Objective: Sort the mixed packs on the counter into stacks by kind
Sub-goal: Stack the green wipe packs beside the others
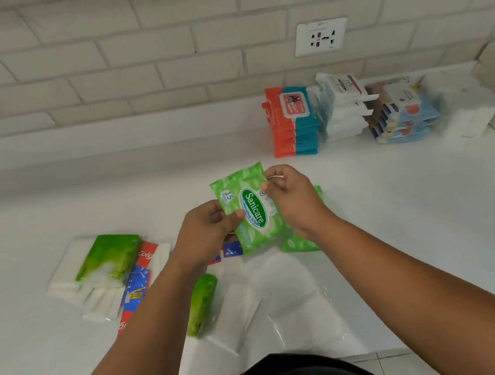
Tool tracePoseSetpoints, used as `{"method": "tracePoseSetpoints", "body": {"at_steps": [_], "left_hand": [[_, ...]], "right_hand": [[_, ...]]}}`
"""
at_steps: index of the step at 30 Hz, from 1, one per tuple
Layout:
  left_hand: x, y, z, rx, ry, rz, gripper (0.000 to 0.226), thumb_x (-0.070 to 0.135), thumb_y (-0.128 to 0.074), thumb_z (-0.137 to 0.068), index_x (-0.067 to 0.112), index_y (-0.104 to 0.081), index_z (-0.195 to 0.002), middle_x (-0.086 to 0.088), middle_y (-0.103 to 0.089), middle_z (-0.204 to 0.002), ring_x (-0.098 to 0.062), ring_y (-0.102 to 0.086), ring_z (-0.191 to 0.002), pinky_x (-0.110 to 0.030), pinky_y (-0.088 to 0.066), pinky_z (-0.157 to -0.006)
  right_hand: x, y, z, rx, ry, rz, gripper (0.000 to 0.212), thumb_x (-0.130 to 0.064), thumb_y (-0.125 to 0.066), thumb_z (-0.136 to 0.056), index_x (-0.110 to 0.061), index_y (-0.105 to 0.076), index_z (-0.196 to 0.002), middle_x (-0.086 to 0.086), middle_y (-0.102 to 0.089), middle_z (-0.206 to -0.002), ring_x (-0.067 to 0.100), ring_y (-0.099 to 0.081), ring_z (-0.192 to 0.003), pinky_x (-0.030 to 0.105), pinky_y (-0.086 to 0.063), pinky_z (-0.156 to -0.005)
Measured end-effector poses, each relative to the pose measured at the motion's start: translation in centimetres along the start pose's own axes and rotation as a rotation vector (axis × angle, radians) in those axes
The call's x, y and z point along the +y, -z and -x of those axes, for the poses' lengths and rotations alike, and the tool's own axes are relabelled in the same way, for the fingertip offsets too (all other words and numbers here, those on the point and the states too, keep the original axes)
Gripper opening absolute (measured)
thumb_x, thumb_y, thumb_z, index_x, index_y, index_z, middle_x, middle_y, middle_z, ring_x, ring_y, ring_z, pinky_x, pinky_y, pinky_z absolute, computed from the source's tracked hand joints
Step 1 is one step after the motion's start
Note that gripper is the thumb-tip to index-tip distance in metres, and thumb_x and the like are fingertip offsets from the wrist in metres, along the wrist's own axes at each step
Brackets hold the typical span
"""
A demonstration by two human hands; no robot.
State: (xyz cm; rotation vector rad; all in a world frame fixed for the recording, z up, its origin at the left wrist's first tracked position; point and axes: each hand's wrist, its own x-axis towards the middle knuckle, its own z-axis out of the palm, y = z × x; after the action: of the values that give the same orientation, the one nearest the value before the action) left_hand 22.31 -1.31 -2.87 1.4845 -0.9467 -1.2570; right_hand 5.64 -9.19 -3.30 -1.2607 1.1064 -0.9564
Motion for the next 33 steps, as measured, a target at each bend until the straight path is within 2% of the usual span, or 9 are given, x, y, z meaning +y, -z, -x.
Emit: {"method": "tracePoseSetpoints", "body": {"at_steps": [2, 7, 12, 16, 19, 22, 24, 30, 33], "left_hand": [[0.2, -1.5, -0.6, -0.016, -0.006, 0.008, 0.02, 0.013, -0.072, -0.093, 0.004, -0.071, -0.11, -0.011, -0.078, -0.1, -0.029, -0.076, -0.092, -0.038, -0.062, -0.079], [0.9, -4.8, -2.7, -0.069, 0.029, 0.033, 0.02, 0.011, -0.072, -0.093, -0.002, -0.07, -0.108, -0.015, -0.078, -0.099, -0.029, -0.076, -0.09, -0.034, -0.063, -0.075], [0.2, -6.9, -4.9, -0.124, 0.1, -0.019, 0.017, 0.01, -0.072, -0.092, 0.0, -0.072, -0.106, -0.013, -0.078, -0.096, -0.023, -0.077, -0.084, -0.03, -0.063, -0.072], [-1.3, -7.8, -6.5, -0.099, 0.139, -0.136, 0.019, 0.015, -0.076, -0.09, 0.002, -0.073, -0.104, -0.012, -0.079, -0.093, -0.021, -0.076, -0.081, -0.028, -0.062, -0.069], [-2.9, -7.8, -7.5, -0.041, 0.128, -0.311, 0.018, 0.023, -0.081, -0.086, 0.007, -0.076, -0.091, -0.011, -0.078, -0.087, -0.026, -0.074, -0.077, -0.039, -0.063, -0.076], [-4.2, -7.8, -7.9, 0.001, 0.116, -0.435, 0.025, 0.035, -0.083, -0.081, 0.011, -0.076, -0.084, -0.007, -0.077, -0.076, -0.024, -0.069, -0.062, -0.044, -0.061, -0.075], [-4.6, -7.9, -7.9, 0.031, 0.12, -0.468, 0.03, 0.044, -0.084, -0.077, 0.016, -0.077, -0.085, -0.003, -0.077, -0.076, -0.026, -0.072, -0.069, -0.044, -0.062, -0.078], [-4.8, -9.1, -7.0, 0.038, 0.079, -0.578, 0.054, 0.062, -0.067, -0.079, 0.01, -0.074, -0.093, -0.006, -0.075, -0.081, -0.026, -0.07, -0.08, -0.045, -0.058, -0.081], [-5.1, -9.9, -5.6, 0.045, 0.018, -0.553, 0.042, 0.056, -0.058, -0.091, 0.017, -0.072, -0.098, -0.001, -0.075, -0.086, -0.022, -0.071, -0.083, -0.048, -0.058, -0.08]], "right_hand": [[-0.4, 0.9, -0.4, 0.004, -0.048, -0.072, 0.015, -0.012, -0.061, -0.097, -0.009, -0.064, -0.111, 0.006, -0.074, -0.097, 0.021, -0.071, -0.09, 0.037, -0.058, -0.084], [-1.0, 4.1, -1.3, 0.169, -0.165, -0.153, 0.013, -0.015, -0.068, -0.091, -0.006, -0.074, -0.084, 0.025, -0.073, -0.095, 0.031, -0.07, -0.079, 0.057, -0.059, -0.081], [-0.3, 7.0, -2.1, 0.233, -0.266, -0.127, 0.01, -0.011, -0.068, -0.091, -0.009, -0.073, -0.082, 0.016, -0.075, -0.085, 0.027, -0.073, -0.07, 0.039, -0.061, -0.061], [2.1, 8.6, -2.3, 0.304, -0.238, 0.112, 0.009, -0.015, -0.074, -0.085, -0.018, -0.074, -0.076, 0.012, -0.075, -0.082, 0.025, -0.071, -0.075, 0.051, -0.06, -0.079], [3.9, 9.4, -2.1, 0.31, -0.242, 0.2, 0.005, -0.016, -0.074, -0.084, -0.018, -0.073, -0.088, -0.002, -0.069, -0.074, 0.017, -0.065, -0.071, 0.049, -0.059, -0.085], [4.5, 9.3, -1.1, 0.322, -0.215, 0.303, 0.02, -0.018, -0.072, -0.086, -0.014, -0.069, -0.106, -0.004, -0.068, -0.089, 0.017, -0.067, -0.084, 0.04, -0.056, -0.09], [4.9, 9.0, -0.2, 0.294, -0.215, 0.36, 0.027, -0.023, -0.07, -0.088, -0.013, -0.068, -0.113, -0.003, -0.069, -0.101, 0.018, -0.067, -0.094, 0.037, -0.054, -0.093], [6.3, 7.9, 1.2, 0.159, -0.214, 0.379, 0.023, -0.032, -0.054, -0.087, -0.022, -0.067, -0.102, 0.0, -0.073, -0.095, 0.023, -0.071, -0.087, 0.046, -0.059, -0.08], [6.4, 7.6, 2.1, 0.141, -0.211, 0.381, 0.02, -0.026, -0.053, -0.093, -0.019, -0.063, -0.109, 0.002, -0.071, -0.101, 0.023, -0.068, -0.092, 0.046, -0.057, -0.083]]}}
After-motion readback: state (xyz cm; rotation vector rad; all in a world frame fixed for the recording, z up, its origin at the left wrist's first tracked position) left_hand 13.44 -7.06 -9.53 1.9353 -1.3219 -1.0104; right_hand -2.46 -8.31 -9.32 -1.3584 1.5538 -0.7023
